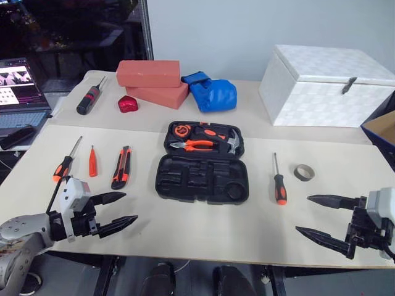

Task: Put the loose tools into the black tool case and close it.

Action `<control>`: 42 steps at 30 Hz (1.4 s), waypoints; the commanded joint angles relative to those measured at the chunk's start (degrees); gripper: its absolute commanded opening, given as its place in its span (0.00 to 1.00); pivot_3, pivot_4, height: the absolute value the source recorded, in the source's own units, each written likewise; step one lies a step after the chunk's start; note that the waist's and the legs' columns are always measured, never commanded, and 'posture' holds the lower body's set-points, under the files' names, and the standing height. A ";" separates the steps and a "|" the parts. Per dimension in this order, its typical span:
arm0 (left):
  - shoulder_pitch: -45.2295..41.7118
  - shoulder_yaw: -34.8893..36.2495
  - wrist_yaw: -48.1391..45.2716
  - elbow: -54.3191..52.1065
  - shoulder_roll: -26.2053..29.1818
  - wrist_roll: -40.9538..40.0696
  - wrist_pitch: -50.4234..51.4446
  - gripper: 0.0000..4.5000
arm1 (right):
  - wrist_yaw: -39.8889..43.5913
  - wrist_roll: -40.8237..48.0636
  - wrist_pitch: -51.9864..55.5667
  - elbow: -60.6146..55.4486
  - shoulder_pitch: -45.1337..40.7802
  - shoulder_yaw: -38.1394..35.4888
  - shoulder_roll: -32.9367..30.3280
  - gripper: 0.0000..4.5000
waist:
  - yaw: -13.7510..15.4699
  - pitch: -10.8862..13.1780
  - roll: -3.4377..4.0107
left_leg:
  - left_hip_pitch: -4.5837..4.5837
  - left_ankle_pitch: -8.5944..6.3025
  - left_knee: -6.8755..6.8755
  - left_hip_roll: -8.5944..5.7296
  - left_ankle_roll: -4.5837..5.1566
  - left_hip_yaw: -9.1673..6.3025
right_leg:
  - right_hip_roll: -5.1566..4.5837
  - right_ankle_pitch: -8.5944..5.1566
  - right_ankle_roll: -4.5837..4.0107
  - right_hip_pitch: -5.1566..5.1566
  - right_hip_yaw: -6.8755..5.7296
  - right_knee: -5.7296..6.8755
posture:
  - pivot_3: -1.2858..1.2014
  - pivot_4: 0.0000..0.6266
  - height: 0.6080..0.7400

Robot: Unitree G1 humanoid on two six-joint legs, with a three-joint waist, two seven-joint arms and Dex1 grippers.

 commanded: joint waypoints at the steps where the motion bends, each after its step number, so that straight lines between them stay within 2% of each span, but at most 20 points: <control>1: -2.07 2.74 5.93 -0.22 -3.16 -1.48 0.87 1.00 | -1.81 1.43 -2.05 -0.98 -2.63 0.32 1.82 0.99 | 0.00 0.00 0.00 | 0.00 0.00 0.00 0.00 0.01 0.00 | 0.00 0.03 0.05 0.00 0.00 0.00 | 0.52 0.24 1.00; 3: -7.11 5.82 19.31 1.00 -7.60 -4.51 7.34 1.00 | -4.58 3.62 -2.19 -2.80 -7.97 4.65 3.88 0.99 | -0.06 -0.02 0.04 | 0.02 0.19 0.01 0.00 0.40 -0.01 | 0.01 0.12 0.27 0.07 0.00 -0.07 | 0.52 0.24 1.00; 5: -12.68 7.95 29.04 3.22 -9.34 -4.57 12.89 1.00 | -6.24 3.56 -2.61 -4.06 -12.69 8.53 5.29 0.99 | -0.09 0.00 0.00 | 0.01 0.22 0.12 0.04 0.44 -0.05 | 0.04 0.12 0.44 0.15 -0.05 -0.05 | 0.52 0.24 1.00; 8: -20.67 9.97 38.31 8.29 -6.67 -3.37 21.98 1.00 | -7.87 2.53 -2.24 -5.68 -18.25 13.98 5.80 0.99 | -0.04 0.01 -0.01 | 0.03 0.20 0.20 0.00 0.41 -0.07 | 0.08 0.31 0.53 0.23 -0.13 -0.03 | 0.52 0.24 1.00; 12: -26.72 7.42 37.80 17.03 1.17 2.07 23.40 1.00 | -8.48 4.85 1.04 -6.61 -25.55 19.98 4.37 0.99 | -0.20 0.05 -0.09 | 0.10 0.15 0.36 -0.03 0.31 -0.03 | 0.07 0.32 0.52 0.36 -0.19 -0.05 | 0.52 0.24 1.00; 14: -29.31 7.30 37.71 20.96 2.48 2.62 23.97 1.00 | -8.51 5.71 2.08 -6.52 -27.45 21.17 4.21 0.99 | -0.07 0.05 -0.09 | 0.10 0.14 0.34 -0.06 0.31 0.03 | 0.00 0.38 0.41 0.38 -0.17 -0.07 | 0.52 0.24 1.00; 18: -37.62 -4.23 30.68 35.32 10.94 11.61 22.05 1.00 | -6.74 6.01 2.75 -4.53 -33.91 26.16 4.38 0.99 | 0.17 0.05 -0.12 | 0.04 0.18 0.18 -0.07 0.41 0.14 | 0.00 0.53 0.11 0.19 -0.22 -0.10 | 0.52 0.24 1.00; 23: -46.92 -13.36 26.33 49.77 11.41 19.15 19.66 1.00 | -5.82 3.98 1.15 -1.24 -37.03 29.05 5.55 0.99 | 0.49 0.04 -0.13 | -0.26 0.24 0.16 -0.09 0.50 0.45 | 0.02 0.54 0.07 -0.12 -0.24 -0.07 | 0.52 0.24 1.00; 26: -50.54 -16.82 22.62 57.19 10.03 22.60 15.32 0.83 | -4.96 2.71 -0.28 0.81 -37.24 29.76 5.76 1.00 | 0.52 0.05 -0.16 | -0.37 0.25 0.18 -0.11 0.52 0.52 | 0.03 0.54 0.08 -0.20 -0.23 -0.07 | 0.52 0.24 1.00; 27: -51.28 -17.62 22.10 59.13 9.68 23.66 14.13 0.76 | -4.72 2.44 -0.66 1.26 -37.09 29.73 5.72 1.00 | 0.54 0.04 -0.16 | -0.38 0.24 0.18 -0.10 0.53 0.53 | 0.04 0.55 0.08 -0.21 -0.24 -0.07 | 0.52 0.24 1.00; 28: -52.00 -18.05 21.82 60.99 9.38 24.57 13.13 0.64 | -4.55 2.19 -0.95 1.57 -36.98 29.68 5.68 1.00 | 0.56 0.04 -0.16 | -0.40 0.24 0.19 -0.11 0.54 0.54 | 0.05 0.55 0.08 -0.22 -0.24 -0.06 | 0.52 0.24 1.00; 29: -52.44 -18.15 21.64 62.30 9.10 25.12 12.38 0.60 | -4.48 1.93 -1.27 1.71 -36.81 29.53 5.59 1.00 | 0.58 0.04 -0.16 | -0.41 0.23 0.20 -0.11 0.55 0.55 | 0.05 0.55 0.09 -0.22 -0.24 -0.06 | 0.52 0.24 1.00; 32: -53.11 -17.75 20.21 64.04 8.60 25.82 10.57 0.37 | -4.50 1.70 -1.61 1.85 -36.32 28.98 5.38 1.00 | 0.56 0.04 -0.17 | -0.41 0.23 0.21 -0.09 0.55 0.55 | 0.06 0.55 0.09 -0.22 -0.24 -0.02 | 0.52 0.24 1.00; 33: -52.92 -16.64 19.50 63.61 8.57 25.25 9.98 0.24 | -4.58 1.67 -1.66 1.84 -35.93 28.69 5.30 1.00 | 0.55 0.04 -0.17 | -0.40 0.23 0.23 -0.08 0.55 0.54 | 0.06 0.55 0.09 -0.21 -0.25 0.00 | 0.52 0.24 1.00; 34: -52.57 -14.11 18.41 62.29 8.69 23.37 9.18 0.19 | -4.79 1.55 -1.79 1.69 -35.26 28.34 5.28 1.00 | 0.57 0.04 -0.17 | -0.40 0.23 0.25 -0.07 0.55 0.55 | 0.06 0.55 0.09 -0.20 -0.24 0.00 | 0.52 0.24 1.00; 36: -51.75 -10.62 16.72 59.82 9.05 20.93 8.03 0.19 | -5.18 1.56 -1.90 1.34 -34.20 27.76 5.25 1.00 | 0.58 0.04 -0.24 | -0.40 0.23 0.28 -0.06 0.55 0.54 | 0.06 0.55 0.09 -0.20 -0.25 0.01 | 0.52 0.24 1.00; 39: -47.36 -4.97 8.74 47.42 10.52 14.27 9.78 0.19 | -6.57 2.37 -1.71 -0.24 -30.80 25.14 5.37 1.00 | 0.56 0.02 -0.31 | -0.57 0.23 0.35 -0.02 0.55 0.48 | 0.02 0.56 0.10 -0.25 -0.30 0.01 | 0.52 0.24 1.00; 40: -45.43 -4.99 5.71 42.27 11.19 13.21 9.60 0.19 | -6.85 2.79 -1.65 -0.90 -29.21 23.84 5.33 1.00 | 0.63 0.02 -0.32 | -0.60 0.21 0.38 -0.02 0.59 0.46 | 0.00 0.57 0.11 -0.25 -0.31 0.02 | 0.52 0.24 1.00; 42: -42.10 -9.57 -0.50 32.85 12.58 14.18 6.77 0.19 | -7.77 2.92 -1.95 -2.11 -25.18 20.52 5.43 1.00 | 0.72 0.01 -0.32 | -0.68 0.19 0.45 -0.03 0.61 0.42 | -0.02 0.58 0.13 -0.25 -0.35 0.03 | 0.52 0.24 1.00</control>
